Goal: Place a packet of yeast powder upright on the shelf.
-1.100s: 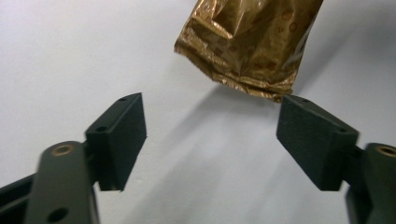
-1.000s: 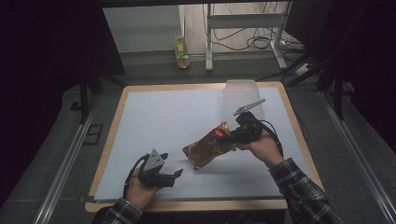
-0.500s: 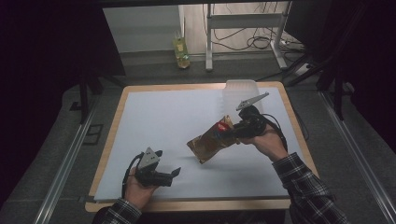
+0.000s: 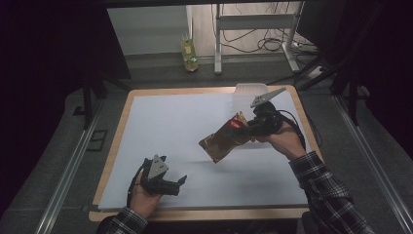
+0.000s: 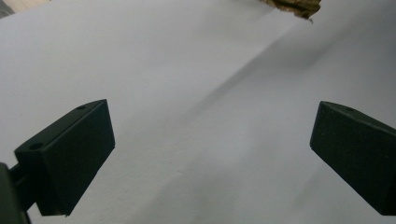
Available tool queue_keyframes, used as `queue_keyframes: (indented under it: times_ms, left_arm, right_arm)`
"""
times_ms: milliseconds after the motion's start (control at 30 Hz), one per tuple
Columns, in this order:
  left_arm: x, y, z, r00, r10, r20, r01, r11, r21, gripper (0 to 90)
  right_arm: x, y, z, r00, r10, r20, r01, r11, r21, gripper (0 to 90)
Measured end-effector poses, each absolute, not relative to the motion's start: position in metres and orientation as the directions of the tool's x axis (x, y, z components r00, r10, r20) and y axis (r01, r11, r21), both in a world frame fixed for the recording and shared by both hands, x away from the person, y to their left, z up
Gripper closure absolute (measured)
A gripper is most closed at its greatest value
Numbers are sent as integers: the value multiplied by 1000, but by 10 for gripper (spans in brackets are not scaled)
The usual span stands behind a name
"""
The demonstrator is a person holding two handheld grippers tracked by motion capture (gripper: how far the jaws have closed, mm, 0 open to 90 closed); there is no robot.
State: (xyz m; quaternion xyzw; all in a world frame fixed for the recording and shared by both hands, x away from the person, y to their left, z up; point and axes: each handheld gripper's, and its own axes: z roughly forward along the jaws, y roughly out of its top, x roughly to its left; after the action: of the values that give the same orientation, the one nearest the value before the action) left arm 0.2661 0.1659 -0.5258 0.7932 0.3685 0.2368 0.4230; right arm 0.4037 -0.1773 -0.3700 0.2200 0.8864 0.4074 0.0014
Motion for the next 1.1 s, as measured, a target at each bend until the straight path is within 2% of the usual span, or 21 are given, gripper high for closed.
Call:
queue_keyframes:
  times_ms: [1100]
  left_arm:
    - [268, 169, -526, 613, 789, 44, 398, -356, 845, 3]
  right_arm:
    - [445, -198, -315, -933, 356, -56, 206, 653, 729, 794]
